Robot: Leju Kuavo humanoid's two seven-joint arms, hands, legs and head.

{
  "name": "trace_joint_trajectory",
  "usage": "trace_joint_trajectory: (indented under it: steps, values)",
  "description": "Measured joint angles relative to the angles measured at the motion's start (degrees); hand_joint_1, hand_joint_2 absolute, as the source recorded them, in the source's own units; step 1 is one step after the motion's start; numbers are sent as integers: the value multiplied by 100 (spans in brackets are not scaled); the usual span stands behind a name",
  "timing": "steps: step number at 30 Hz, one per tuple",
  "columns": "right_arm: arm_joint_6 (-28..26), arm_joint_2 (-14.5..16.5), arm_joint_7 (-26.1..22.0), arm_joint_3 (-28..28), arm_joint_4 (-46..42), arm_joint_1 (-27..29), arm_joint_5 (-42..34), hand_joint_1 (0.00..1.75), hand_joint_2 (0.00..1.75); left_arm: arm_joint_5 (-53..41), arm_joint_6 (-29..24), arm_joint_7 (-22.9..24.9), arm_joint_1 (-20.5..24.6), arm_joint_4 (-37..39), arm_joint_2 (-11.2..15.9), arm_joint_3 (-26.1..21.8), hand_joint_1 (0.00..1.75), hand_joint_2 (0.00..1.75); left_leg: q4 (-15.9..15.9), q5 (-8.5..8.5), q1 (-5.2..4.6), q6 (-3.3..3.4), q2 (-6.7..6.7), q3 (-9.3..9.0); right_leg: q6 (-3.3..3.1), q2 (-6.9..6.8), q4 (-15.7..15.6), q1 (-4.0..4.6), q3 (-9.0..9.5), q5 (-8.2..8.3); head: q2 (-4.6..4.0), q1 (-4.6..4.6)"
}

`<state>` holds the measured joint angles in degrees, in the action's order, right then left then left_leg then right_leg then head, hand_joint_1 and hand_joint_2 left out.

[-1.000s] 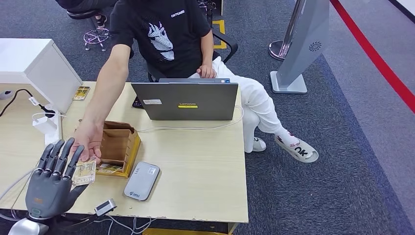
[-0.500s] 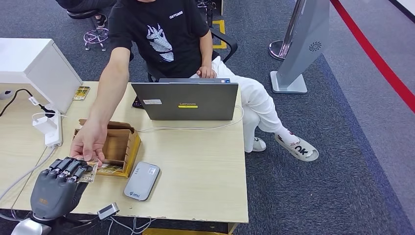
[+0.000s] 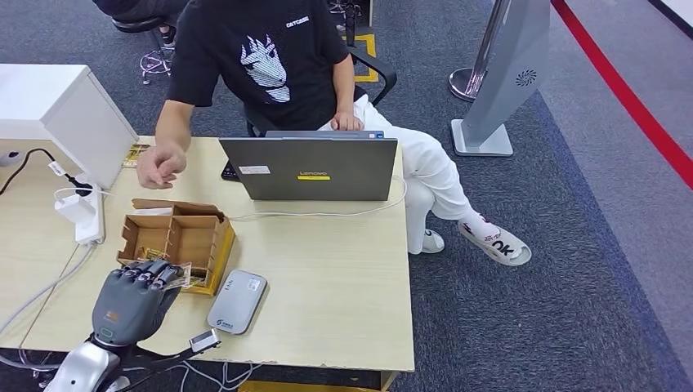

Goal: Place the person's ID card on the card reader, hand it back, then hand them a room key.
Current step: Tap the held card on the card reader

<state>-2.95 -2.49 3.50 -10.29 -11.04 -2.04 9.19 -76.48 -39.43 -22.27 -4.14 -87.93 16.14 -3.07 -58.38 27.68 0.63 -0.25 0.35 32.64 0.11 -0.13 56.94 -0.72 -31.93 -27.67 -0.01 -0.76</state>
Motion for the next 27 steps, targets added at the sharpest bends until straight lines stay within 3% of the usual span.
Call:
trace_joint_trajectory:
  steps: [14,27]
  values:
    - [46,0,8,2,4,-17,150,0,175,-118,-1,149,701,1437,-35,636,175,175,0,0,0,-1,1,0,0,2,0,0,-3,0,0,0]
    - [93,0,8,2,4,-27,272,0,175,-306,-4,128,813,1894,-209,1549,175,175,-1,1,-1,-1,0,1,0,3,-1,-1,-4,-1,-1,0]
